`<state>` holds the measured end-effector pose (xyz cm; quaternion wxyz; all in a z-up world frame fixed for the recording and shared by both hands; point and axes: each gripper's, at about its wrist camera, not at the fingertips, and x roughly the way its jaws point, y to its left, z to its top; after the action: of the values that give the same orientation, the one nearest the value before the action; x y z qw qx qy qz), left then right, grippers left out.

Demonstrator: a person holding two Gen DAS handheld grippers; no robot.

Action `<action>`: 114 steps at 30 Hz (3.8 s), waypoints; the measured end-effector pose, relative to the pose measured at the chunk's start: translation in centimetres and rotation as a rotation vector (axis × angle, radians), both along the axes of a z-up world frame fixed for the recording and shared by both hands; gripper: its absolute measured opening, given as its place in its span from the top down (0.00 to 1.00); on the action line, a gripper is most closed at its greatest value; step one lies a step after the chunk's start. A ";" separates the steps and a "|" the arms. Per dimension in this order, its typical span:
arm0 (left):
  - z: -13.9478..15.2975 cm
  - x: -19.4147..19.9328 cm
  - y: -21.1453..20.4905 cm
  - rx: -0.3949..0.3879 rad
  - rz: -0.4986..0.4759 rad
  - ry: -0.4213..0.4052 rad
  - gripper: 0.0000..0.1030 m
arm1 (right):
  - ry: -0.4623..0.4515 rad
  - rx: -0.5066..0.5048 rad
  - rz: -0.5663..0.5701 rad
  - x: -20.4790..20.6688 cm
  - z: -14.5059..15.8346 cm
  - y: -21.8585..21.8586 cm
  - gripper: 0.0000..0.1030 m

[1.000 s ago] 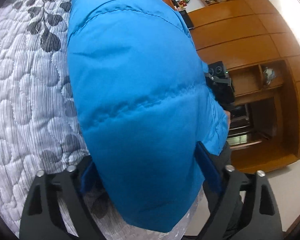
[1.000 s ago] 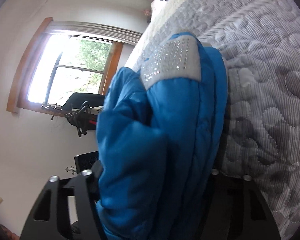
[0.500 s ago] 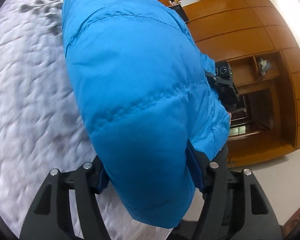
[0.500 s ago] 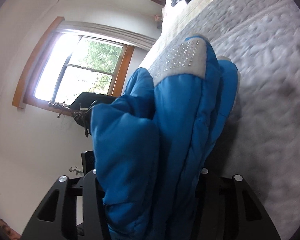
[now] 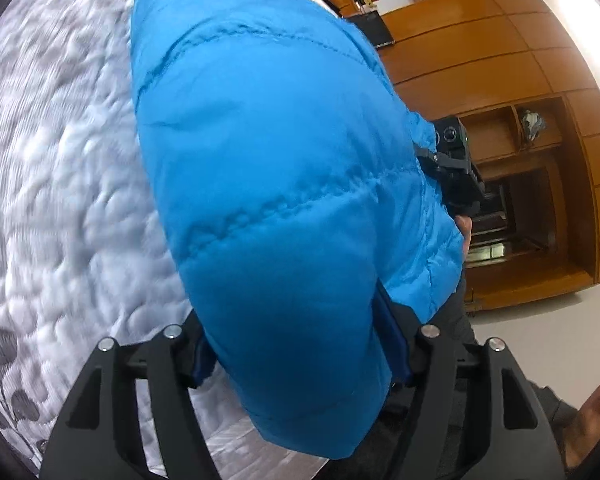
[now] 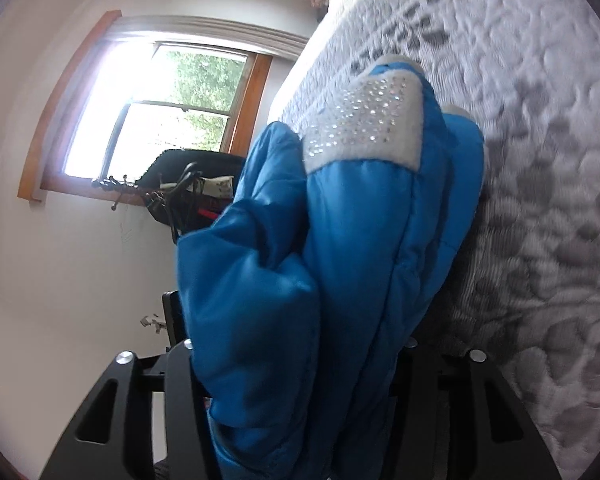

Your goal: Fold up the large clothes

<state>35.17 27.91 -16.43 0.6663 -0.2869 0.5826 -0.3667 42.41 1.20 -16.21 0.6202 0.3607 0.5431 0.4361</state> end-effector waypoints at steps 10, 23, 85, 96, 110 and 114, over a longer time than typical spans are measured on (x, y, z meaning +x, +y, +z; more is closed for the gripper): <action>6.6 -4.7 5.7 0.229 0.307 -0.376 0.21 | -0.229 -0.217 -0.245 -2.1 7.0 -6.1 0.20; 5.8 -3.9 -6.4 -0.228 0.026 -0.312 0.26 | -0.358 -0.298 -0.208 -5.7 7.9 -2.3 0.94; 7.8 -11.3 2.0 0.017 0.254 -0.424 0.05 | -0.590 -0.530 -0.088 -18.6 7.5 -2.2 0.25; 9.1 -27.6 -3.4 0.734 0.493 -0.645 0.03 | -0.749 -1.157 -0.413 -32.7 7.0 -0.6 0.04; 16.7 -34.3 -4.8 0.693 0.495 -0.667 0.03 | -0.752 -0.970 -0.487 -39.5 15.7 -0.5 0.04; 16.2 -34.6 -5.7 0.687 0.466 -0.651 0.03 | -0.790 -1.017 -0.480 -40.7 16.3 0.7 0.04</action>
<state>0.55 22.21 -0.24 0.9322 -0.0453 0.3529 -0.0666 1.71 1.88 0.11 0.9434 -0.0510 0.3186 0.0762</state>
